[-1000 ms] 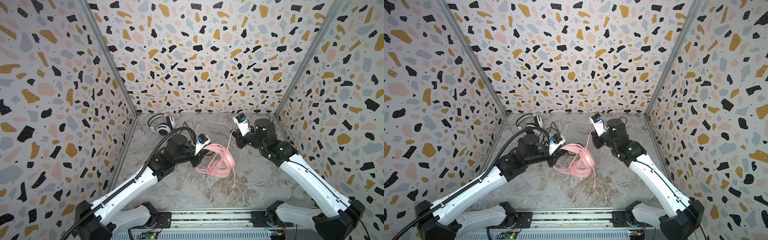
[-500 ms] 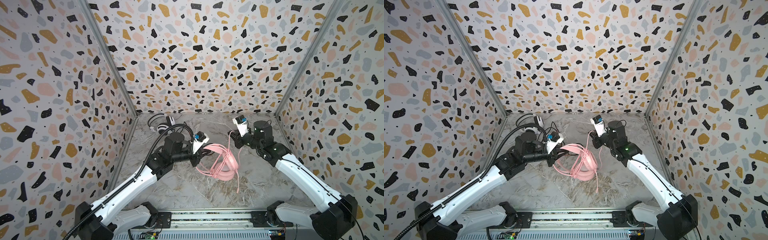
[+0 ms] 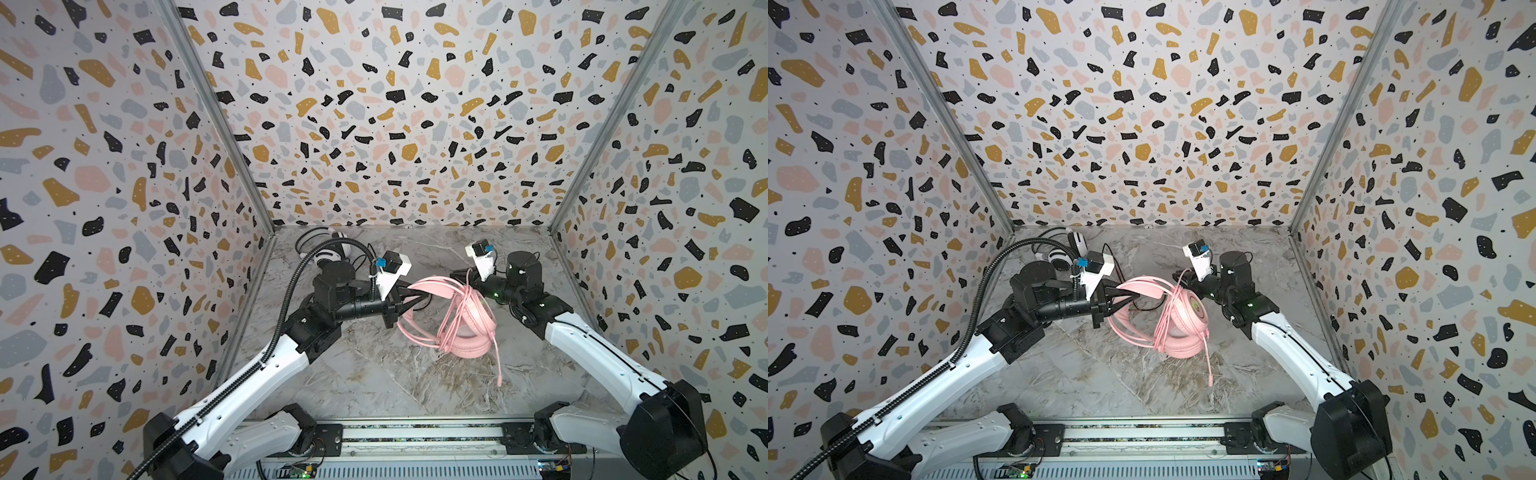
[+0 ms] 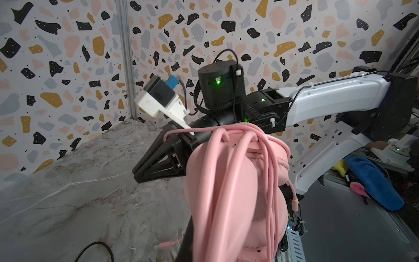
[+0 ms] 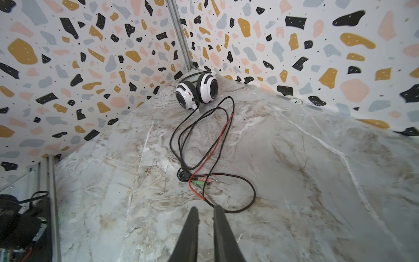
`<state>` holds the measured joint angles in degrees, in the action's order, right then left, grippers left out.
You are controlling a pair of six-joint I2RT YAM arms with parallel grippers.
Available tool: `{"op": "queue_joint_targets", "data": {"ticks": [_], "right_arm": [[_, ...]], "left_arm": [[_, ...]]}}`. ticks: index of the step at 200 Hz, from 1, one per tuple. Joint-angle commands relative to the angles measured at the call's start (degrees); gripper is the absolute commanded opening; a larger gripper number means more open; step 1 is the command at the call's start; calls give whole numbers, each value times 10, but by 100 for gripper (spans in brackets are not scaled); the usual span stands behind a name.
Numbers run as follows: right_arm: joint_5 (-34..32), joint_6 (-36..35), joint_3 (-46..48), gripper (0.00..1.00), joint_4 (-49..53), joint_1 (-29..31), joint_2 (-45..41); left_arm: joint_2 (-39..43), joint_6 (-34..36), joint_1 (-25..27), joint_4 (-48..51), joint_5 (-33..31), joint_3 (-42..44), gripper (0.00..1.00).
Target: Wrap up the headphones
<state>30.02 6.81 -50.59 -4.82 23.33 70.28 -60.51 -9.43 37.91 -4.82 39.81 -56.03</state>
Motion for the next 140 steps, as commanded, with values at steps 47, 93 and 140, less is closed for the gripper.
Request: {"op": "queue_joint_targets", "data": {"ticks": [47, 93, 140], "right_arm": [[90, 82, 36, 19, -142, -7, 67], [106, 131, 59, 19, -220, -6, 101], [113, 145, 82, 19, -255, -2, 128]], "left_arm": [[3, -136, -1, -256, 40, -19, 0], [2, -171, -1, -302, 15, -21, 0], [5, -165, -1, -287, -30, -45, 0]]}}
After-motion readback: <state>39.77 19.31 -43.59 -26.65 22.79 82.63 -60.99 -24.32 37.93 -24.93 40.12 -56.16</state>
